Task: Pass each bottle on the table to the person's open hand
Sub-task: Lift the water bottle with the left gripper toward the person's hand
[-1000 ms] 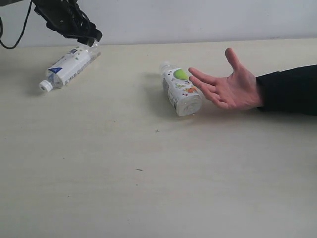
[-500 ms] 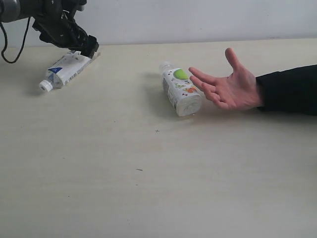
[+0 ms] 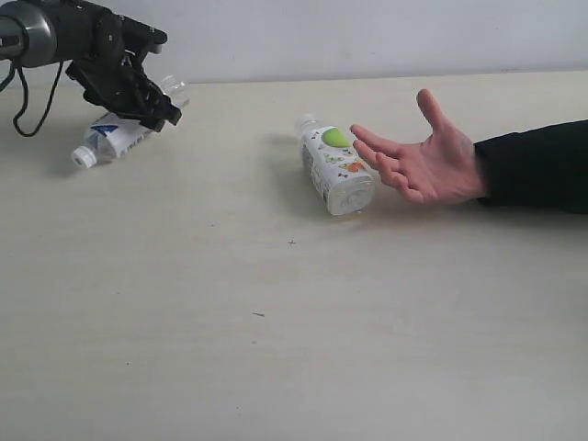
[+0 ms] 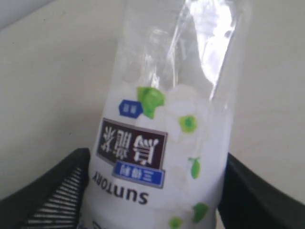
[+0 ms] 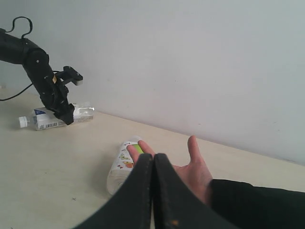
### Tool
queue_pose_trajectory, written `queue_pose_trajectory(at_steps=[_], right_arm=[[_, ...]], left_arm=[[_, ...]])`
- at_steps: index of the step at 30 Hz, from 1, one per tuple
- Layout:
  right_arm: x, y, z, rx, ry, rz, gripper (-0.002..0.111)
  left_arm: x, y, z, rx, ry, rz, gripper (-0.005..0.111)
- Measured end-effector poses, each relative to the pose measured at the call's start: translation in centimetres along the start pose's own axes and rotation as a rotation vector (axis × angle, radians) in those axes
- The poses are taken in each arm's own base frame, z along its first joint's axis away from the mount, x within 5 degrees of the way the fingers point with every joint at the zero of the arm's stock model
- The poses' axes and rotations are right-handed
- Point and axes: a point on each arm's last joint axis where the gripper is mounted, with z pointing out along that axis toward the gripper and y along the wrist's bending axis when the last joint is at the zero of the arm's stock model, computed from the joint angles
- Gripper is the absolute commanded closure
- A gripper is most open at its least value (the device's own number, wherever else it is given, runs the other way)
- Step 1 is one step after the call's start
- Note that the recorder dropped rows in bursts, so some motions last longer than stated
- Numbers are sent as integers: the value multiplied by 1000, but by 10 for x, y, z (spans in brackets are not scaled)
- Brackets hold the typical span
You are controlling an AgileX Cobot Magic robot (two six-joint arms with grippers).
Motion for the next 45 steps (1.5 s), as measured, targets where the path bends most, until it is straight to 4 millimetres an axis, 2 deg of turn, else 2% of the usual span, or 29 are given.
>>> queue_pose_trajectory(at_steps=[5, 10, 15, 20, 23, 29, 35, 40, 45], right_arm=[[0, 0, 0, 0, 0, 0, 108], [0, 0, 0, 0, 0, 0, 108], [0, 0, 0, 0, 0, 0, 108], [0, 0, 0, 0, 0, 0, 108], [0, 0, 0, 0, 0, 0, 108], [0, 0, 0, 0, 0, 0, 108], [0, 0, 0, 0, 0, 0, 108], [0, 0, 0, 0, 0, 0, 108], [0, 0, 0, 0, 0, 0, 108]], left_arm=[[-6, 9, -20, -45, -3, 33, 107], [-19, 17, -63, -31, -33, 30, 107], [-28, 1, -104, 52, -28, 128, 107], [-32, -39, -138, 111, -1, 366, 107], [-35, -71, -157, 141, -13, 503, 107], [-40, -148, -200, 183, -138, 886, 107], [-32, -215, -225, 204, -255, 1328, 107], [-24, -254, -242, 185, -350, 1664, 107], [-20, -277, -254, 126, -452, 1884, 107]])
